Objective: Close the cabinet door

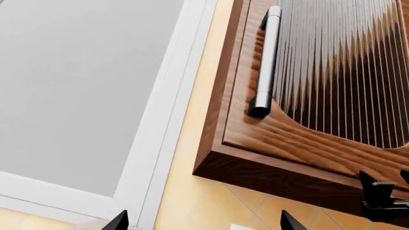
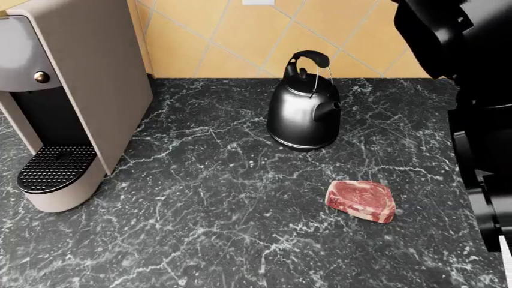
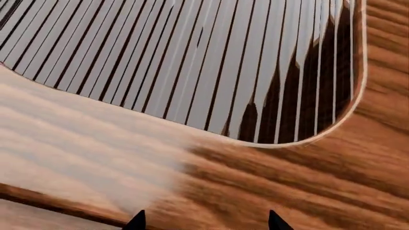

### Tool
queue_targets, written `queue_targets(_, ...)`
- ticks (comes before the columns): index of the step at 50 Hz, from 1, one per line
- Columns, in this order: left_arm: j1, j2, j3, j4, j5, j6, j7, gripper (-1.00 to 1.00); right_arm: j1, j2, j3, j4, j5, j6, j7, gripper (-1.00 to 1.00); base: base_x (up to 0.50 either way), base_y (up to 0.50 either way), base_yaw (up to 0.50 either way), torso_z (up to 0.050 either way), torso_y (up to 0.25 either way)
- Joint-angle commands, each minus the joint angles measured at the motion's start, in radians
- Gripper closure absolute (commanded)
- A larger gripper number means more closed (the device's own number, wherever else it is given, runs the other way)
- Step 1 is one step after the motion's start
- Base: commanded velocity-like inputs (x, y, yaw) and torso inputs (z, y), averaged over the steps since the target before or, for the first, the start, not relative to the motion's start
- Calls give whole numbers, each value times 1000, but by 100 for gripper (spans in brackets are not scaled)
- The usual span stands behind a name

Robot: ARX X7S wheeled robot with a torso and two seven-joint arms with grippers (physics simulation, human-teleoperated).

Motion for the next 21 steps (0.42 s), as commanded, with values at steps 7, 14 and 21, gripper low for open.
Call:
queue_targets(7, 1, 12, 6, -9, 6, -4, 8, -100, -86, -16, -72, 421, 226, -14, -60, -100, 4, 1, 3, 0, 0)
queue_targets(14, 9, 9, 1, -5, 7, -1, 5, -100, -91, 6, -65, 299, 253, 30, -30, -100, 2, 1, 1, 0, 0)
queue_targets(21, 27, 5, -7, -5, 14, 9, 5, -100, -98, 19, -62, 256, 263, 43, -21, -100, 3, 0, 1, 0, 0)
